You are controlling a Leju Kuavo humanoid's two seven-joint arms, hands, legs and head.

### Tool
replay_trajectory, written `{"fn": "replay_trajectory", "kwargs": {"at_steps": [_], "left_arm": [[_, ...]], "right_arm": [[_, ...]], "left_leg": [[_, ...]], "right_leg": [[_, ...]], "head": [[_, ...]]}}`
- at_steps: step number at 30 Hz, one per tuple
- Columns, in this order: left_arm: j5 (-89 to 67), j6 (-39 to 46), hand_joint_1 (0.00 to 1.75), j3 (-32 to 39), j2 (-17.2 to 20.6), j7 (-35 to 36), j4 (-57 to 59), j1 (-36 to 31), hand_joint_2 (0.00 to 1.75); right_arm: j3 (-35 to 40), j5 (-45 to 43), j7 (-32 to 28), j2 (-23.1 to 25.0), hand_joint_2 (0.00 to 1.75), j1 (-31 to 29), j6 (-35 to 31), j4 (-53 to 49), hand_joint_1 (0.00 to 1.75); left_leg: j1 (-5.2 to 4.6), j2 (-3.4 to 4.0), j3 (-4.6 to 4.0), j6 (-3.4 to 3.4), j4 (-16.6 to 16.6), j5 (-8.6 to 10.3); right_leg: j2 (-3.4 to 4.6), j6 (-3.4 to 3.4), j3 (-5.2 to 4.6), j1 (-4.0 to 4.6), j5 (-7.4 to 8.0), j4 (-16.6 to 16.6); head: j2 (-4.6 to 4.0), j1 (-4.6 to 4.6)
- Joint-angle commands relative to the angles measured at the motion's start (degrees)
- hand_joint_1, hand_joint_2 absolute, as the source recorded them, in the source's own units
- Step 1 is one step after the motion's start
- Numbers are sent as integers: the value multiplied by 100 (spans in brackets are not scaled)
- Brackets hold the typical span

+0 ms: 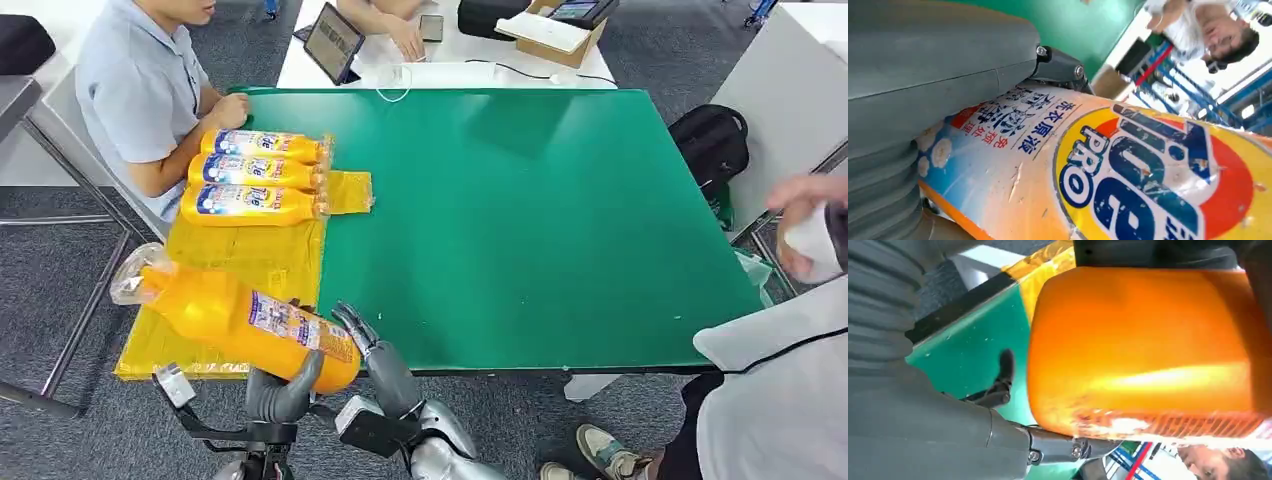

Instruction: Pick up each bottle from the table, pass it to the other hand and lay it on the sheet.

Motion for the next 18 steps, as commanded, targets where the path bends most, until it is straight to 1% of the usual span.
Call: {"fn": "replay_trajectory", "kwargs": {"at_steps": [1,3,4,5,7,8,9,11,12,13,15,17,18], "left_arm": [[222,-382,175,70,-1,71,-133,-234,175],[222,-382,175,70,-1,71,-133,-234,175],[222,-382,175,70,-1,71,-133,-234,175],[222,-382,175,70,-1,71,-133,-234,175],[222,-382,175,70,-1,71,-133,-234,175],[207,-462,175,132,-47,71,-177,-230,175],[180,-466,175,162,-100,85,-215,-246,175],[104,-309,175,259,-180,158,-311,-263,175],[21,-180,175,396,-326,136,-383,-184,175],[-367,260,175,451,-325,183,-468,-138,175],[-1430,1435,175,578,-198,55,-254,-301,175],[-2623,2752,175,807,-48,-321,333,-667,175],[-3234,3444,175,968,-15,-495,657,-842,175]], "right_arm": [[-27,-134,74,-266,0,387,-132,-189,0],[-27,-134,74,-266,0,387,-132,-189,0],[-27,-134,74,-266,0,387,-132,-189,0],[-27,-134,74,-266,0,387,-132,-189,0],[-27,-134,74,-266,0,387,-132,-189,0],[-204,-270,74,-289,0,463,-196,-406,0],[-320,-322,74,-248,0,456,-244,-369,0],[-726,-391,74,-233,0,526,-442,-531,0],[-896,-417,74,-265,0,622,-510,-688,0],[-1167,-433,74,-360,0,801,-614,-989,0],[-1555,-390,74,-445,0,1061,-885,-1444,0],[-1880,-445,74,-516,0,1270,-1117,-1825,0],[-1977,-415,74,-539,0,1316,-1183,-1934,0]], "left_leg": [[13,-35,26,-8,1,-11],[11,-30,32,-8,3,-16],[2,-17,7,-4,-2,-6],[7,-13,16,-6,-2,-11],[6,-22,10,-6,-1,-7],[7,-30,15,-8,1,-8],[5,-25,11,-6,-2,-5],[7,-19,11,-7,2,-10],[9,-22,13,-8,5,-12],[4,-24,0,-4,2,-5],[7,-35,15,-5,2,-11],[2,-33,10,-4,-6,-2],[5,-45,19,-7,-8,-2]], "right_leg": [[-33,-15,43,13,-19,-7],[-22,-16,48,12,-19,-4],[-2,-7,21,2,-5,-1],[2,-12,29,7,-7,-3],[-14,-11,24,7,-8,-2],[-23,-14,30,8,-13,0],[-17,-9,23,6,-8,-3],[-10,-12,25,8,-10,0],[-13,-14,27,9,-12,2],[-17,-7,14,4,-7,0],[-26,-11,35,8,-16,-3],[-24,-8,27,3,-8,-6],[-35,-12,40,5,-12,-8]], "head": [[0,0],[0,4],[0,2],[0,0],[0,2],[0,0],[0,2],[0,2],[0,0],[0,2],[0,2],[0,2],[0,2]]}}
